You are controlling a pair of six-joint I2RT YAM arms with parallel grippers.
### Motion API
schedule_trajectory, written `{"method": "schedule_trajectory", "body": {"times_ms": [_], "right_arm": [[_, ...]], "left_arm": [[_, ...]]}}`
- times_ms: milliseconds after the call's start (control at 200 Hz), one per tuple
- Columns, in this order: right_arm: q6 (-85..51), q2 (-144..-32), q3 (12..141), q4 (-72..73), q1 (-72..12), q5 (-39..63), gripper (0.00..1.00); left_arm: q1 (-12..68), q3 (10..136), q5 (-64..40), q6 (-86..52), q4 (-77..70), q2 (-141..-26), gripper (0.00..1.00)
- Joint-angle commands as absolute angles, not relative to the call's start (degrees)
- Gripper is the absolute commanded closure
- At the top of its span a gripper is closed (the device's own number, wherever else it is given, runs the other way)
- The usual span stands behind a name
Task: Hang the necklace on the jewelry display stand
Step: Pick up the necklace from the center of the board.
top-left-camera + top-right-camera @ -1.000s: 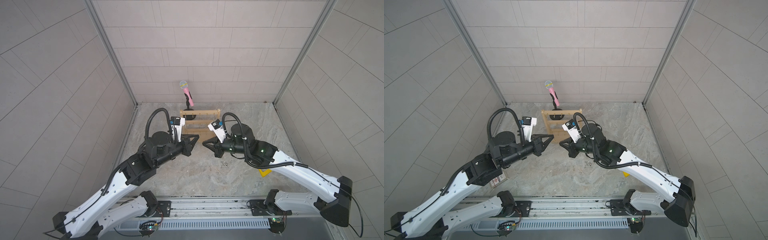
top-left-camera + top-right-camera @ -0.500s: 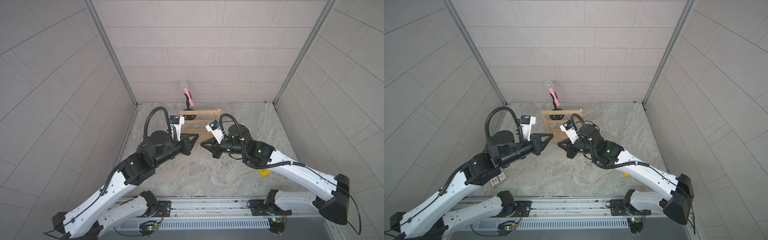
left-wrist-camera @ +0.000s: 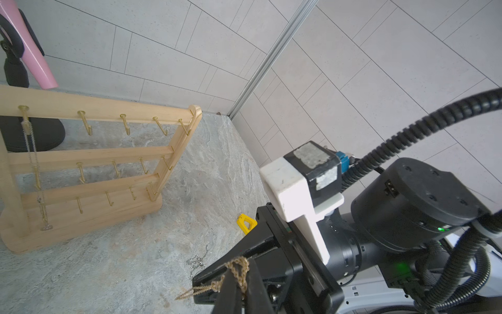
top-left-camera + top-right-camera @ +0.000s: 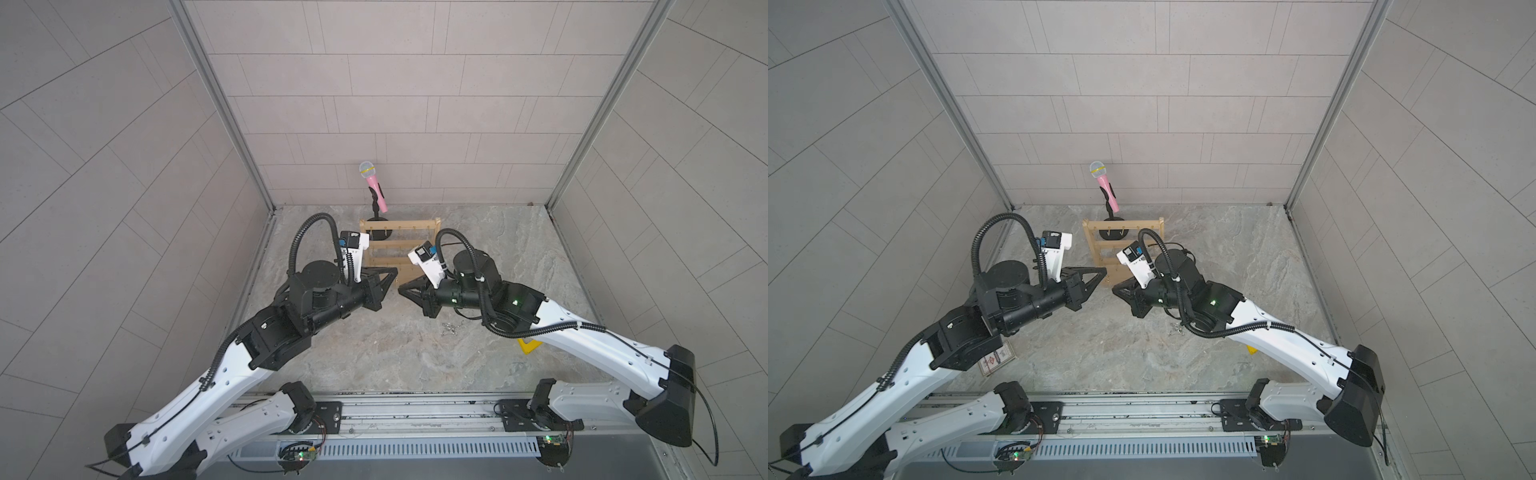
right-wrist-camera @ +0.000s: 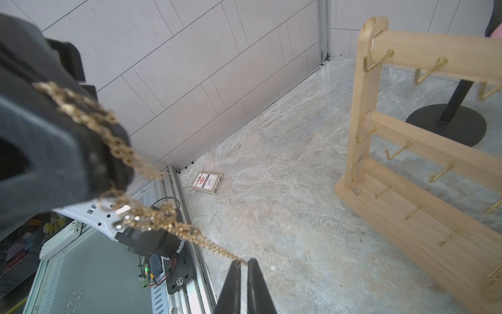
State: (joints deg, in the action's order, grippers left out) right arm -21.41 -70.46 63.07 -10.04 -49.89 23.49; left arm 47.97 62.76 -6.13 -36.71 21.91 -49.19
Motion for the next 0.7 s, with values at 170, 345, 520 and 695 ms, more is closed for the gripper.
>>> {"method": "schedule_trajectory", "body": {"times_ms": [170,345,520,695], "right_arm": [[-20.95,-71.11,64.75,-8.29,-50.19,22.66,0.87],[-21.11,-71.53,65.29,-8.13,-50.35,22.76,0.87],[-20.83,-71.89,65.99,-8.31,-50.71,23.08,0.86],[-20.79,-71.91,65.92,-8.00,-50.90,23.86,0.85]], "left_arm": [[47.72,65.46,-5.45,-37.10,22.94,-48.91,0.92],[47.73,65.64,-5.45,-37.02,23.20,-48.83,0.92],[47.72,65.64,-5.40,-37.01,23.38,-48.83,0.92],[47.72,65.65,-5.04,-36.91,23.80,-48.69,0.92]]}}
